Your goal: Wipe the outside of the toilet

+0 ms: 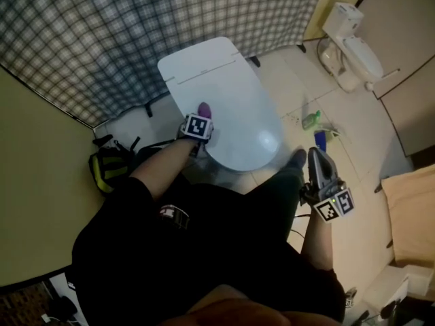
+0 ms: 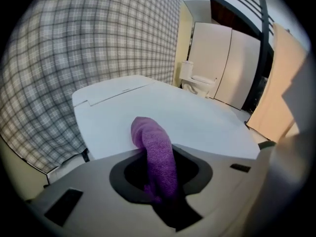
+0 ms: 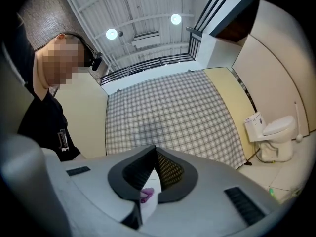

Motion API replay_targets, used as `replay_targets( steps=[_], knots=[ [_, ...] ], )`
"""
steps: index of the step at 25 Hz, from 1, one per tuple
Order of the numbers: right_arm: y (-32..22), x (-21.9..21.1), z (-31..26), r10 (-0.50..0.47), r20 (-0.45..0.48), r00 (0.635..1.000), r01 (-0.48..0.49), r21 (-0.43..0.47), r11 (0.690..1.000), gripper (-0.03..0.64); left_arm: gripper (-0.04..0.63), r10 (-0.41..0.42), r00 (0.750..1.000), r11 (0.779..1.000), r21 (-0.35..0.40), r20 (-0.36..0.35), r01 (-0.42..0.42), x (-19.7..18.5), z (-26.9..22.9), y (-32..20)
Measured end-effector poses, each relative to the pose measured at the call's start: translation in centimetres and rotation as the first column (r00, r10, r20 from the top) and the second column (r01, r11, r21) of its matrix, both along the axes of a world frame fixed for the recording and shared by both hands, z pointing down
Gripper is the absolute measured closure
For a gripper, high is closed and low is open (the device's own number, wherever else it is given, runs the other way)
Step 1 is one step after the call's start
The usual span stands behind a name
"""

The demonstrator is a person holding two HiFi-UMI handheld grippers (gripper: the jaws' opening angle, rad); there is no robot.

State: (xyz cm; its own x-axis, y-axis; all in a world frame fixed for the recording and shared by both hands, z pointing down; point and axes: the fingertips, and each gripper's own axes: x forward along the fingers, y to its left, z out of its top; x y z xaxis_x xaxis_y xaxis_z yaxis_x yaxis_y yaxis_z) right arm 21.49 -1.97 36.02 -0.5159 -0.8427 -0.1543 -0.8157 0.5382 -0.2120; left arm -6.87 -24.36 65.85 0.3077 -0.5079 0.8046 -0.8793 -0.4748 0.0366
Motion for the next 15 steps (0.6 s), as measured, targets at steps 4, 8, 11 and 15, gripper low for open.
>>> replay_targets(
  steps=[4,8,11,15],
  knots=[
    [1.7,4.7,1.2,0.084,0.028,0.996,-0.084,-0.015,0.996,0.614,0.505,0.052,0.997,0.999,0.011,0.052,-0.052,5.0,-0.2,-2.6],
    [3.5,9.7,2.7,0.166,0.041,0.985,-0.164,-0.050,0.985,0.614,0.505,0.083,0.995,0.995,0.045,0.059,-0.085,11.3,-0.7,-6.6],
    [5.0,13.5,4.1,0.224,0.056,0.973,-0.219,-0.081,0.972,0.614,0.505,0.087,0.994,0.993,0.075,0.070,-0.092,15.6,-1.2,-9.3],
    [6.7,18.6,6.2,0.300,0.074,0.951,-0.290,-0.124,0.949,0.614,0.505,0.106,0.992,0.987,0.118,0.069,-0.114,20.9,-1.4,-12.2]
  ],
)
